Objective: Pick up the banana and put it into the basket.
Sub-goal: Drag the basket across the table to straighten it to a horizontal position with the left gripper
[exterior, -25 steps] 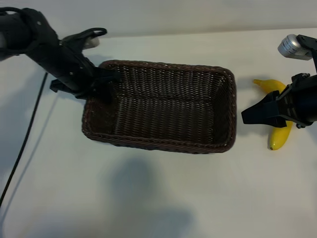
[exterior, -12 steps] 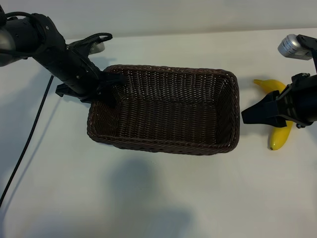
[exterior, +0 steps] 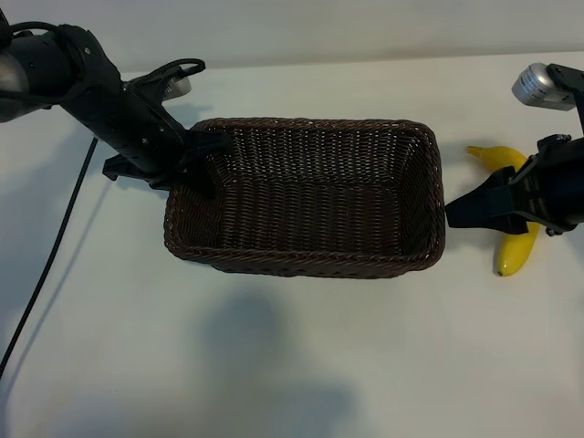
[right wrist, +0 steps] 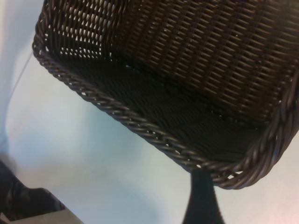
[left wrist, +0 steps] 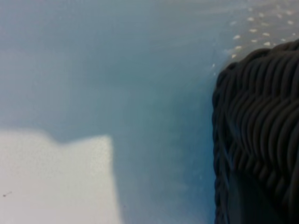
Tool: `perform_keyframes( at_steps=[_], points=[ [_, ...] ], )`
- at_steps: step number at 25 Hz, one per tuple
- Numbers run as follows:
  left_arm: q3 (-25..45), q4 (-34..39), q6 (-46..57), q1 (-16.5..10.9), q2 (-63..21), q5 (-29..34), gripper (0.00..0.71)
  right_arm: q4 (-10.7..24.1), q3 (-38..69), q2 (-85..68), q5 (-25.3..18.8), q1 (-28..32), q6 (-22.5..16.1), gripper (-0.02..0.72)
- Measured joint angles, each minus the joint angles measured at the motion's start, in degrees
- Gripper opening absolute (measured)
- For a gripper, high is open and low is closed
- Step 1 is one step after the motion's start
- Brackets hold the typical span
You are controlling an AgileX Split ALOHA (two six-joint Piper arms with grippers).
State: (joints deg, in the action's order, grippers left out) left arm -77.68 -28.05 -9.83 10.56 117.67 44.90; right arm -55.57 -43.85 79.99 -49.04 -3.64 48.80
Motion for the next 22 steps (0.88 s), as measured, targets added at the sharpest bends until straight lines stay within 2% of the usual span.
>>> perform_keyframes(
  at_steps=[2, 4, 9, 11, 17, 22],
  points=[
    [0.0, 0.0, 0.0, 0.0, 0.0, 0.23, 0.17, 0.0, 0.0, 0.0, 0.0, 0.0, 0.0, 0.504],
    [0.0, -0.29, 0.0, 0.0, 0.0, 0.73, 0.219, 0.0, 0.0, 0.0, 0.0, 0.0, -0.05, 0.504],
    [0.0, -0.41, -0.47, 0.0, 0.0, 2.22, 0.411, 0.0, 0.0, 0.0, 0.0, 0.0, -0.05, 0.504],
    [0.0, -0.41, -0.49, 0.0, -0.46, 2.36, 0.459, 0.0, 0.0, 0.0, 0.0, 0.0, -0.05, 0.504],
    [-0.06, 0.8, -0.47, 0.0, -4.76, 3.94, 0.49, 0.0, 0.0, 0.0, 0.0, 0.0, -0.05, 0.504],
    [-0.06, 6.07, 1.96, 0.0, -9.55, 6.72, 0.49, 0.0, 0.0, 0.0, 0.0, 0.0, -0.05, 0.504]
  ],
)
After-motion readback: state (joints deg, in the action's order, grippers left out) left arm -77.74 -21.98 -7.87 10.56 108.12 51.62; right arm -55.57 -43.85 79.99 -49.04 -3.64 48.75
